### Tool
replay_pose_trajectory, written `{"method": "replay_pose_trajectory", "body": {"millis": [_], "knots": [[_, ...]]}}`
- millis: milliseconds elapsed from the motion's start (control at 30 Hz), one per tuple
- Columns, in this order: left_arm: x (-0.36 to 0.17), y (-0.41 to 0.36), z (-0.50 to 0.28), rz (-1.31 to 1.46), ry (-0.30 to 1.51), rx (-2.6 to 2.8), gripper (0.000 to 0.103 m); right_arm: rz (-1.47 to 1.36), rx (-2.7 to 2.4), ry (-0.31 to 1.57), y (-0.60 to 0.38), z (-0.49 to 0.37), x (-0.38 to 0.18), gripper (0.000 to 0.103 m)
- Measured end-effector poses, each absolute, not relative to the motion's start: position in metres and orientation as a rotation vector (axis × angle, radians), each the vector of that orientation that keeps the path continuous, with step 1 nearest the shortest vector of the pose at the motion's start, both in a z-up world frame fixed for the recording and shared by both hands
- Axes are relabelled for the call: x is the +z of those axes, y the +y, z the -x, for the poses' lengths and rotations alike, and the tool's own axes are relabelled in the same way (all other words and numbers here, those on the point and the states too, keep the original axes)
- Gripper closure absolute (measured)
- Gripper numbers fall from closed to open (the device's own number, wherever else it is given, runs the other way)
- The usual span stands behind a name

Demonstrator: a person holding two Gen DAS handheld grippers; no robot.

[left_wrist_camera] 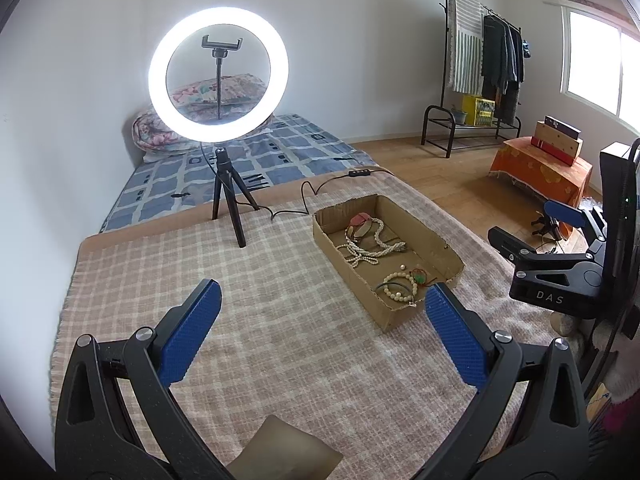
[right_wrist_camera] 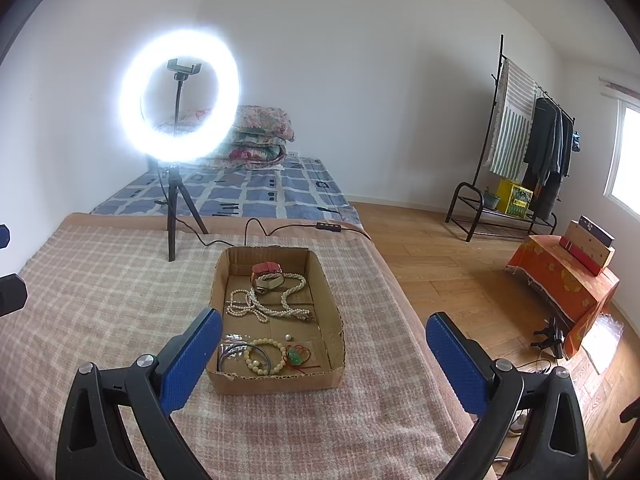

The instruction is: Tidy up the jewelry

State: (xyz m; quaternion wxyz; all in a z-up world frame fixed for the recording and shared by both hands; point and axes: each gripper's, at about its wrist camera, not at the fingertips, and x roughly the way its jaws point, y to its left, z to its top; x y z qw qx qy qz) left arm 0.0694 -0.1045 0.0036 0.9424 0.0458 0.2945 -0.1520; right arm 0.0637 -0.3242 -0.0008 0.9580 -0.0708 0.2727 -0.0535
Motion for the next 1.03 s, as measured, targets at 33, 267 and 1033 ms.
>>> {"method": "replay_pose_trajectory", "body": {"millis": [33, 267, 1033], "knots": [[0.0035, -0.1044, -0.0695, -0.093, 0.602, -0.311, 0.0, 0.144, -0.109, 0.553, -0.3242, -0.0638, -0.0008, 0.0], [0.0037, -0.104, -0.0698, -0.094, 0.601, -0.313, 0.0, 0.144, -0.109, 0.554, -0.3243, -0.0639, -0.0008, 0.0], [0.0084, -0.1051, -0.066, -0.118, 0.56, -0.289, 0.0, 0.146, -0.103, 0.564, -0.3236, -0.0644, -0.0043, 0.0]]}}
